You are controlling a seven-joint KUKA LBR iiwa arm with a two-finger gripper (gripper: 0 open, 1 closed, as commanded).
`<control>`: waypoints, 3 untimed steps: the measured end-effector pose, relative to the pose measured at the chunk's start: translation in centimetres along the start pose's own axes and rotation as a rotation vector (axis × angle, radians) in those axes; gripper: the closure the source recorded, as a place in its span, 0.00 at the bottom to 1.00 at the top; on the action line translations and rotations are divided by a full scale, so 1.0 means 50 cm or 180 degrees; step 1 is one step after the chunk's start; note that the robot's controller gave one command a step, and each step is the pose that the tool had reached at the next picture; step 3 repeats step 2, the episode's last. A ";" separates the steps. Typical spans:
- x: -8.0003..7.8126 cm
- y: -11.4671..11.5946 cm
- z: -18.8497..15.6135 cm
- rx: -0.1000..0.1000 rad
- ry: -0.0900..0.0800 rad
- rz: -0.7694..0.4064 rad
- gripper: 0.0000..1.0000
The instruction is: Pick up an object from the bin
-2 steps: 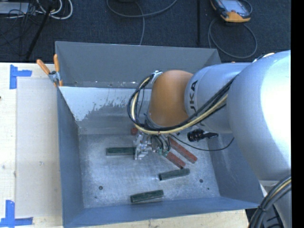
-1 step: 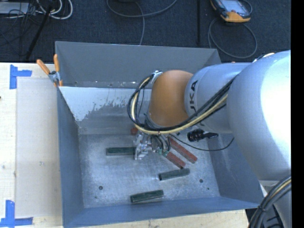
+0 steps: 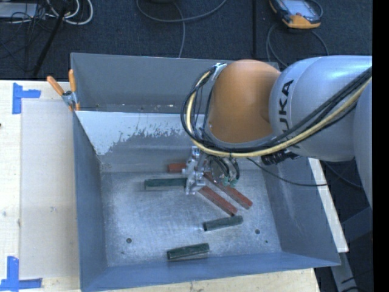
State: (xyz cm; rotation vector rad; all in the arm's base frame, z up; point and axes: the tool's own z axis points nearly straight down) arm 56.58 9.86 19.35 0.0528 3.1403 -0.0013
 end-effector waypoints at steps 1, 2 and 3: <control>0.000 0.000 0.000 0.0000 0.0001 -0.0002 1.00; -0.037 -0.085 -0.314 -0.0003 -0.0022 -0.0663 1.00; -0.037 -0.085 -0.314 -0.0003 -0.0022 -0.0663 1.00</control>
Offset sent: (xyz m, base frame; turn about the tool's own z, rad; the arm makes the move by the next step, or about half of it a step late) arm 0.0151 -0.0427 0.1545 -0.2091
